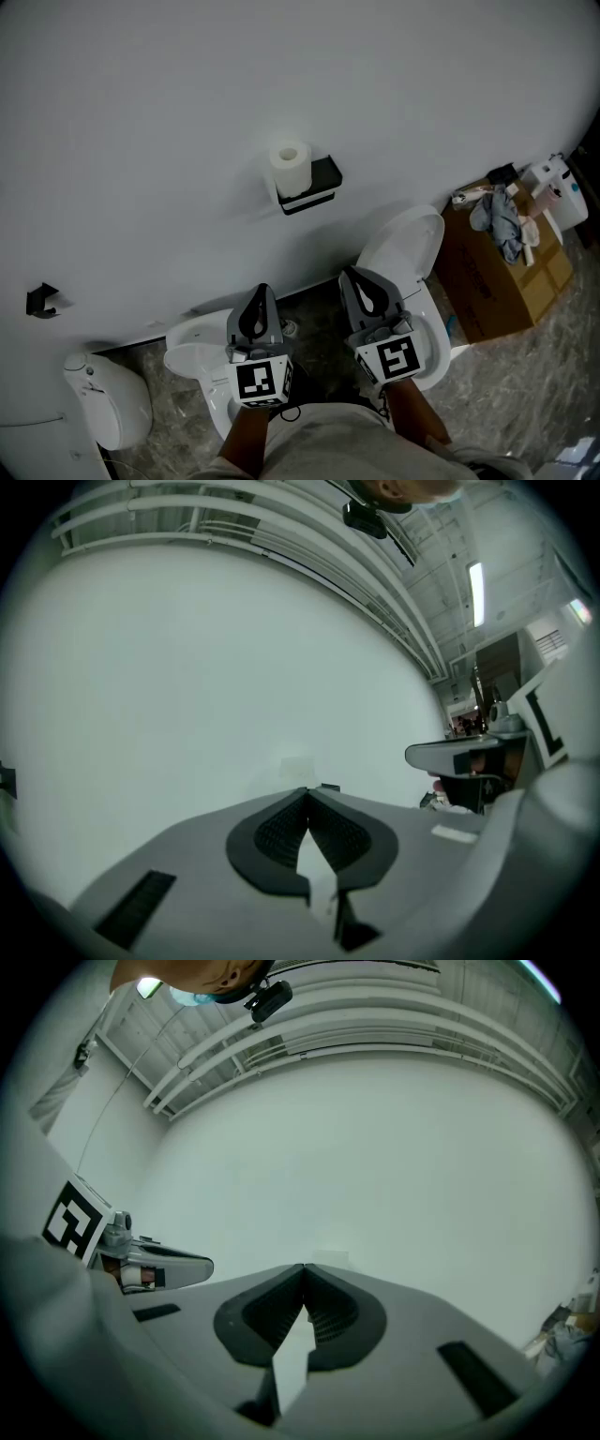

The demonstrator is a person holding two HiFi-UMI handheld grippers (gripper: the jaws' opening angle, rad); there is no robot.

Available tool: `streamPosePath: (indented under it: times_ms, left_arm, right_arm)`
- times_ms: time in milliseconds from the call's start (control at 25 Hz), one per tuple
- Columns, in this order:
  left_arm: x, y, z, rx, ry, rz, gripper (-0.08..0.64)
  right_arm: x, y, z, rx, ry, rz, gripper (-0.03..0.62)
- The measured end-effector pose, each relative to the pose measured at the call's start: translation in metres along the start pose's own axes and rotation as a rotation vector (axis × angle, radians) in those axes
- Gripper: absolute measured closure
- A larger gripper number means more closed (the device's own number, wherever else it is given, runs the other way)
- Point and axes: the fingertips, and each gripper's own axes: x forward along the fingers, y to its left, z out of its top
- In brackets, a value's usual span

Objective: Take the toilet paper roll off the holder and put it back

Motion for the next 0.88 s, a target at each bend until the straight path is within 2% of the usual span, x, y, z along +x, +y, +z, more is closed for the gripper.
streamPosePath:
  times_ms: [600,880]
  left_arm:
    - [0.013,-0.005,0.002,-0.016,-0.008,-0.025,0.549]
    - [0.017,-0.007,0.001,-0.012,-0.008,-0.034,0.549]
  right_arm:
    - [-0.008,-0.025,-0.003,0.003,0.015,-0.052,0.589]
    - [-0.004,-0.026,-0.004,0.002,0.013,-0.048,0.589]
